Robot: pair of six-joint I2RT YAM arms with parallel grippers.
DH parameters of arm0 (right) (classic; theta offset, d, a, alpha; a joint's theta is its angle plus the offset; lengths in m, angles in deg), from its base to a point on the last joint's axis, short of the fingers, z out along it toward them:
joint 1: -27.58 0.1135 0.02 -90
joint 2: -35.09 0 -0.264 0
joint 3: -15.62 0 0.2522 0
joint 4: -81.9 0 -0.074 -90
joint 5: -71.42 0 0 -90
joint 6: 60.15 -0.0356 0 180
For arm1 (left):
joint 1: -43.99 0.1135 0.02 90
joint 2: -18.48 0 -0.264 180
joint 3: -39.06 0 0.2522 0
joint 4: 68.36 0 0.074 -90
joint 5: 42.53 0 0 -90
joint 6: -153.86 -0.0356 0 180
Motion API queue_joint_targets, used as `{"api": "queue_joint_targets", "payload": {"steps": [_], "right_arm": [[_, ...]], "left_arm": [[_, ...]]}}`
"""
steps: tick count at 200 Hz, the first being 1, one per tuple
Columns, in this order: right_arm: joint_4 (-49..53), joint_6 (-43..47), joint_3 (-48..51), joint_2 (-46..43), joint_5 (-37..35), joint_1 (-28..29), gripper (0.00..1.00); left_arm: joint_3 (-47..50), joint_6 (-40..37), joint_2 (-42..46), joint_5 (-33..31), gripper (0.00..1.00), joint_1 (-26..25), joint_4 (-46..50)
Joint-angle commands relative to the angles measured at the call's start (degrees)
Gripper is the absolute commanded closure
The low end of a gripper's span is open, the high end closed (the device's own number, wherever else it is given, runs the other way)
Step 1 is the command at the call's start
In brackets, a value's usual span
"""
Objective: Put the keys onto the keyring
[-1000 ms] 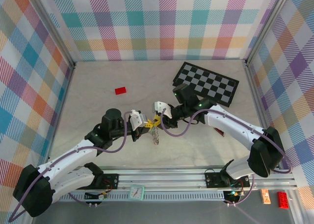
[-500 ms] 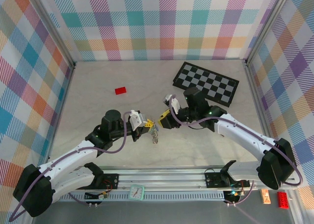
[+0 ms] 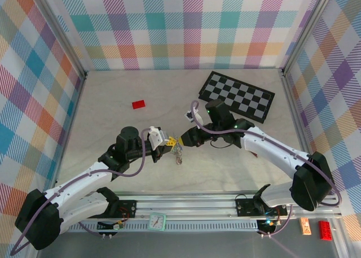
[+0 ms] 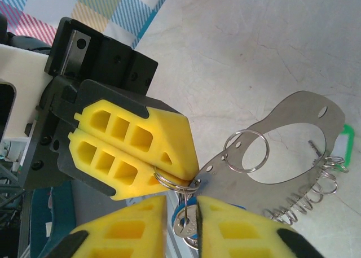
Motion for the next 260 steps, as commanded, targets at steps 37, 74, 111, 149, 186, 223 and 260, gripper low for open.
{"api": "queue_joint_targets", "payload": {"steps": [37, 74, 111, 149, 186, 223, 260], "right_arm": [[3.2, 1.0, -2.4, 0.9, 1.6, 0.4, 0.95], [3.7, 0.8, -1.8, 2.2, 1.2, -0.9, 1.0], [2.1, -0.5, -1.9, 5.9, 5.8, -1.4, 1.0], [1.8, -0.5, -2.1, 5.9, 6.6, -1.7, 0.97], [0.1, 6.3, -0.6, 0.6, 3.4, -2.1, 0.65], [-16.8, 26.4, 9.9, -7.3, 2.1, -2.1, 0.58], [-18.7, 36.4, 10.3, -6.6, 7.5, -2.0, 0.58]], "left_arm": [[0.3, 0.3, 0.8, 0.0, 1.0, -0.4, -3.4], [1.4, 0.9, 1.4, 1.3, 1.0, -0.4, -6.0], [3.2, 2.0, 2.4, 2.8, 1.0, -0.4, -10.8], [3.4, 2.0, 2.3, 2.9, 1.0, -0.4, -11.4], [3.9, 2.3, 2.1, 3.1, 1.0, -0.4, -11.8], [4.6, 3.8, 0.8, 3.5, 1.0, -0.4, -15.1], [5.1, 5.1, 0.3, 4.1, 1.0, -0.4, -17.7]]}}
